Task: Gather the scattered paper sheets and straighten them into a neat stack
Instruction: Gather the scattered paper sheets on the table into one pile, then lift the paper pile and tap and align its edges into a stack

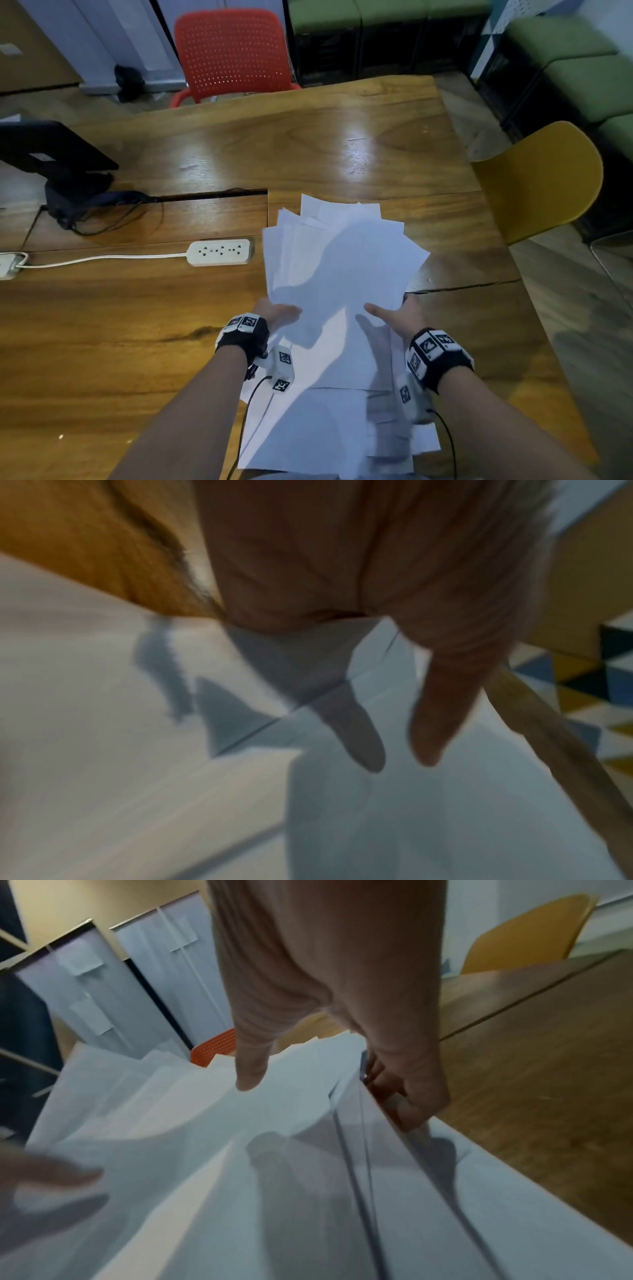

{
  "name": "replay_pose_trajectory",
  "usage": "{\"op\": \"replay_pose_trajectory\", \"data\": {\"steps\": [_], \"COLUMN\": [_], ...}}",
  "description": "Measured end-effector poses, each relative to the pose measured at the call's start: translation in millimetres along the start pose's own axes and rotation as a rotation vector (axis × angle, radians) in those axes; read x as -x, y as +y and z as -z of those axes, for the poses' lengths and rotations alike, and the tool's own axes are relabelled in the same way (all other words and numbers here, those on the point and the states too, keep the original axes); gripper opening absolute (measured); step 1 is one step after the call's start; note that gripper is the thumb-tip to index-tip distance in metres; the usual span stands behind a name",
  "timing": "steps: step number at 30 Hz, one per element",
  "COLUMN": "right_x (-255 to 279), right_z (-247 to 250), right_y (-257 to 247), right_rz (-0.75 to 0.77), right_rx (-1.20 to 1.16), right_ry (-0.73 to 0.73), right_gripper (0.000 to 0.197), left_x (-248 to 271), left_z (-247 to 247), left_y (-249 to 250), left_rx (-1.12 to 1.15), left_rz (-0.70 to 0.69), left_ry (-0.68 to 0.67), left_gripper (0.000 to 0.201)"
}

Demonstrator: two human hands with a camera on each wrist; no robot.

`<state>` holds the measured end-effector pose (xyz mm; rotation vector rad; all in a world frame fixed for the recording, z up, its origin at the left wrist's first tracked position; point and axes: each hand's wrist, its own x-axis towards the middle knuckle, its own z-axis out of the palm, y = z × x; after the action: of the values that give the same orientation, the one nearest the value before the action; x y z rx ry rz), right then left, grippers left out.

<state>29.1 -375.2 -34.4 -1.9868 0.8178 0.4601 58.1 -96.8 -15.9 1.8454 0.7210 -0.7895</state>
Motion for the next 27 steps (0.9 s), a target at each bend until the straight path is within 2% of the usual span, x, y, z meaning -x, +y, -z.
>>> {"op": "replay_pose_trajectory", "data": {"steps": [1,2,4,6,8,10,12,14,16,17,18,19,21,22,25,27], "right_x": [-0.1,-4.1,-5.9,-10.9,-9.5,0.4,9.0,17.0,22.6,24.9,26.8,30.3,36.8,40.4,49.4,57.4], "right_z": [-0.1,-2.6,-5.5,-9.5,-5.8,8.2,23.5,38.0,49.0,54.3,58.4,61.2,68.3,73.2,91.1,103.7], "right_y": [-5.4,-5.4,-5.4,2.5,5.4,0.8,-6.1,-17.1,-29.6,-36.6,-45.8,-56.3,-77.4,-87.0,-113.8,-128.7], "right_rz": [-0.02,-0.032,-0.022,-0.005,-0.011,-0.02,-0.017,-0.017,-0.031,-0.019,0.018,0.058,0.178,0.243,0.418,0.484], "right_rx": [-0.025,-0.033,0.022,0.084,0.127,0.081,-0.096,-0.277,-0.315,-0.316,-0.351,-0.409,-0.506,-0.519,-0.498,-0.431], "right_ry": [-0.016,-0.029,-0.042,-0.072,-0.082,0.007,0.059,-0.1,-0.291,-0.315,-0.304,-0.284,-0.185,-0.125,-0.006,0.101], "right_gripper": [0.109,0.106,0.101,0.111,0.125,0.129,0.123,0.105,0.089,0.085,0.079,0.069,0.039,0.034,0.032,0.041], "left_x": [3.6,6.8,7.2,11.0,18.5,30.6,40.5,49.6,53.8,53.2,57.2,61.4,71.2,76.9,86.3,94.4], "left_z": [-2.3,-4.7,-9.3,-14.1,-16.7,-13.8,-3.2,7.7,15.4,17.5,19.9,21.4,24.1,25.2,30.5,33.1], "left_y": [2.6,5.5,8.3,8.4,6.7,9.2,17.2,30.5,47.3,55.2,65.3,75.0,91.8,99.6,118.0,128.2], "left_rx": [-0.123,-0.21,-0.262,-0.218,-0.125,-0.012,0.12,0.136,0.093,0.073,0.074,0.102,0.129,0.115,0.166,0.188], "left_rz": [0.012,0.017,-0.027,-0.043,-0.022,-0.049,-0.187,-0.341,-0.452,-0.478,-0.499,-0.512,-0.549,-0.563,-0.612,-0.68], "left_ry": [0.013,0.026,0.061,0.096,0.123,0.133,0.117,0.091,0.094,0.114,0.136,0.166,0.232,0.263,0.265,0.285], "left_gripper": [0.082,0.093,0.078,0.063,0.063,0.062,0.054,0.037,0.012,0.008,0.009,0.019,0.031,0.032,0.052,0.033]}}
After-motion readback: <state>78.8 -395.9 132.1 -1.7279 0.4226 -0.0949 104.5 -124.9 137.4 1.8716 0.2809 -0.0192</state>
